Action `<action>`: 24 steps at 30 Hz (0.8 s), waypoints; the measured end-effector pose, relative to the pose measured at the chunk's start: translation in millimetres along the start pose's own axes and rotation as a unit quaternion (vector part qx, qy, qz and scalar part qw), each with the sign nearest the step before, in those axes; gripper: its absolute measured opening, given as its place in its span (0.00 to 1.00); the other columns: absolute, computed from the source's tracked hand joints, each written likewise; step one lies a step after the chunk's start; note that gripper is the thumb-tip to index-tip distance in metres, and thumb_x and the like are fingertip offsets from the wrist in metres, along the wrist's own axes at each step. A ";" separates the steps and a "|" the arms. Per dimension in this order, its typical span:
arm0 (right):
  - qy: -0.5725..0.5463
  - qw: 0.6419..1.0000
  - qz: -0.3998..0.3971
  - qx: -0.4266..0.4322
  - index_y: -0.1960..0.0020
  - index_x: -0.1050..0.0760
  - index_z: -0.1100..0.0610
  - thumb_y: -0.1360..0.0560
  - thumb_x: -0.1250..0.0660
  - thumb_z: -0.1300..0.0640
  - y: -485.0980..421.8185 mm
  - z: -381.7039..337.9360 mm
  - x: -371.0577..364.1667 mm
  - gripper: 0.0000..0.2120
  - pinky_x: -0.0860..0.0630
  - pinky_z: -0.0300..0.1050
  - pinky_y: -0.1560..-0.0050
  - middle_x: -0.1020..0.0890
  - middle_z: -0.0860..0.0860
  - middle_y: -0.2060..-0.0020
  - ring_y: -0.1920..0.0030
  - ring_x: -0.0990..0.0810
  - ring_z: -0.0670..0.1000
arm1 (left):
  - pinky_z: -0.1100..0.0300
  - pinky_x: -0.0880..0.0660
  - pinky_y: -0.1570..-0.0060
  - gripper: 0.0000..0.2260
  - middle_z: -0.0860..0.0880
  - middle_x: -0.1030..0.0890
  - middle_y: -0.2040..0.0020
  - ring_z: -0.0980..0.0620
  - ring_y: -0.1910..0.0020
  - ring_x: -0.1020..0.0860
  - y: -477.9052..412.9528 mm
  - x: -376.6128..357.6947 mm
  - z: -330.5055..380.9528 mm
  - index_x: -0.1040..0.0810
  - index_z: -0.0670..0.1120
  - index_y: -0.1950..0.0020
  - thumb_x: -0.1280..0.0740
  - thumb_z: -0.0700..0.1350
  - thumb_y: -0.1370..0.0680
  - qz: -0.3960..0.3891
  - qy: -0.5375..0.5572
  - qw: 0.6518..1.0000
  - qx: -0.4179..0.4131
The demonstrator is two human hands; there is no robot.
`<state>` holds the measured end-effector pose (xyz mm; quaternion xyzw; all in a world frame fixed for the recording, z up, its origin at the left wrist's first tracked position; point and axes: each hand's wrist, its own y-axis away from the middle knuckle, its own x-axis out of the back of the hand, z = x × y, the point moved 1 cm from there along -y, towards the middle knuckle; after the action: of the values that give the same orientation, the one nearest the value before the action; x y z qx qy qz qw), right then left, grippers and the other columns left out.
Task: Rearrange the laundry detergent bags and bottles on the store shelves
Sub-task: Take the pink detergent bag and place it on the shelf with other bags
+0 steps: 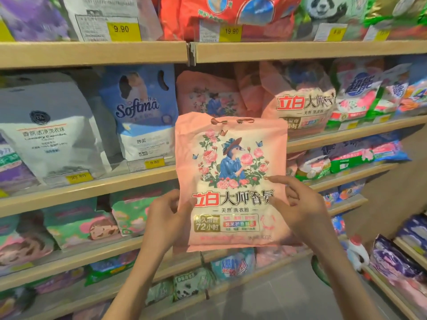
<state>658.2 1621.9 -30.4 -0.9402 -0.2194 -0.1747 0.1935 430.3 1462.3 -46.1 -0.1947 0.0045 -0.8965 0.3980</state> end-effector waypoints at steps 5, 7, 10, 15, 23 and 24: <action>-0.030 1.000 -0.006 0.005 0.46 0.21 0.43 0.26 0.28 0.67 -42.4 -0.7 4.1 0.19 0.19 0.36 0.55 0.15 0.43 0.52 0.53 0.17 0.37 | 0.39 0.20 0.60 0.07 0.54 0.13 0.62 0.47 0.59 0.14 -30.3 -11.7 13.6 0.15 0.48 0.57 0.29 0.50 0.24 0.027 0.000 0.999 -0.029; -0.036 0.999 -0.011 0.011 0.46 0.21 0.42 0.26 0.28 0.66 -64.9 -4.7 7.1 0.20 0.21 0.33 0.55 0.16 0.43 0.51 0.53 0.17 0.36 | 0.40 0.20 0.60 0.07 0.53 0.13 0.62 0.46 0.57 0.14 -45.6 -17.4 22.6 0.15 0.47 0.57 0.30 0.50 0.24 0.041 0.001 0.998 -0.041; -0.024 0.999 -0.016 0.037 0.43 0.21 0.45 0.26 0.27 0.65 -99.8 -8.6 10.4 0.18 0.24 0.27 0.55 0.17 0.39 0.52 0.54 0.19 0.33 | 0.42 0.19 0.59 0.07 0.54 0.13 0.61 0.50 0.58 0.14 -72.2 -26.4 36.2 0.16 0.51 0.59 0.30 0.43 0.21 0.060 0.016 0.997 -0.049; -0.033 0.997 -0.030 0.065 0.42 0.21 0.44 0.26 0.27 0.64 -165.0 -7.3 13.1 0.19 0.19 0.38 0.50 0.17 0.38 0.49 0.48 0.18 0.35 | 0.44 0.19 0.59 0.10 0.56 0.13 0.62 0.52 0.59 0.15 -117.5 -40.9 54.9 0.18 0.56 0.61 0.30 0.46 0.20 0.111 -0.007 0.991 -0.069; 0.022 0.993 -0.001 0.118 0.44 0.27 0.41 0.26 0.26 0.58 -257.8 4.1 0.3 0.17 0.20 0.55 0.46 0.16 0.46 0.46 0.44 0.17 0.48 | 0.52 0.27 0.66 0.11 0.50 0.18 0.65 0.47 0.64 0.20 -189.0 -69.7 60.2 0.23 0.48 0.61 0.32 0.49 0.20 0.200 -0.070 0.972 -0.099; 0.025 0.992 -0.001 0.126 0.45 0.28 0.42 0.25 0.27 0.58 -266.6 4.4 -2.1 0.17 0.20 0.55 0.46 0.16 0.47 0.46 0.44 0.18 0.48 | 0.57 0.29 0.67 0.11 0.52 0.19 0.65 0.50 0.65 0.21 -194.7 -73.0 61.9 0.24 0.50 0.62 0.32 0.48 0.20 0.208 -0.069 0.970 -0.101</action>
<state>529.6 1844.1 41.5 -0.9034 -0.2356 -0.1699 0.3155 357.9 1656.7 17.6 -0.2903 0.1077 -0.7734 0.5532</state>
